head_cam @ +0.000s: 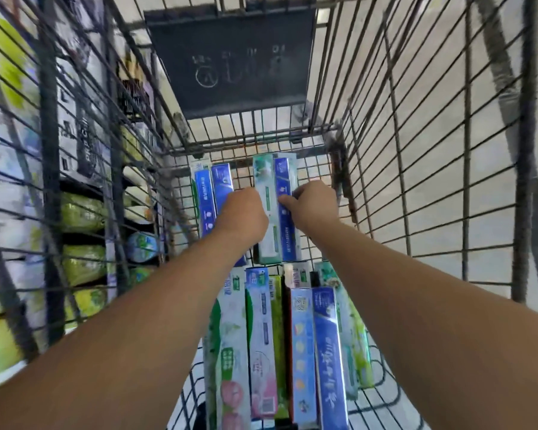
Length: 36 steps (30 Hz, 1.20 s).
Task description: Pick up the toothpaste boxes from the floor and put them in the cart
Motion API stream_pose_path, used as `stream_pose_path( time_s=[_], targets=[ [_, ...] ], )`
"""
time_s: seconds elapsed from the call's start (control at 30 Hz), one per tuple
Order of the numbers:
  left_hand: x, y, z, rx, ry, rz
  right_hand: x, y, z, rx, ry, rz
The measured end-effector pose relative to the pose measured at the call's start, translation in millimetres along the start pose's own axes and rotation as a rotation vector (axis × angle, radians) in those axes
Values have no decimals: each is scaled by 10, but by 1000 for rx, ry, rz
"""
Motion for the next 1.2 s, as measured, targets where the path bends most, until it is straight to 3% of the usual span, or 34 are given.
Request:
stream_pose_path(
  time_s=[0.23,0.43,0.73,0.87,1.2],
  targets=[
    [376,417,28,40,-53,-20,413,126,122,174,66,162],
    [1332,1110,95,-160,-62,143,1335,746,558,485,265,298],
    [2908,2163,-43,-315,-65,105,2857,1735,1151,798,553,140],
    [3482,2402,-12,-387,-90,101,3366,1958,1299,817,632,57],
    [4781,2349,973,-381,-143,-35,4643,1423,1614,953,735,8]
  ],
)
Point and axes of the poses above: each hand's wrist, its own x-axis away from the middle knuckle, its own y-axis out of the back of the hand, z = x × y, the point moved 7 cm from there along -x, towards the middle knuckle, and after that the axes turned 1 degree about z, right-handed, at the moved point
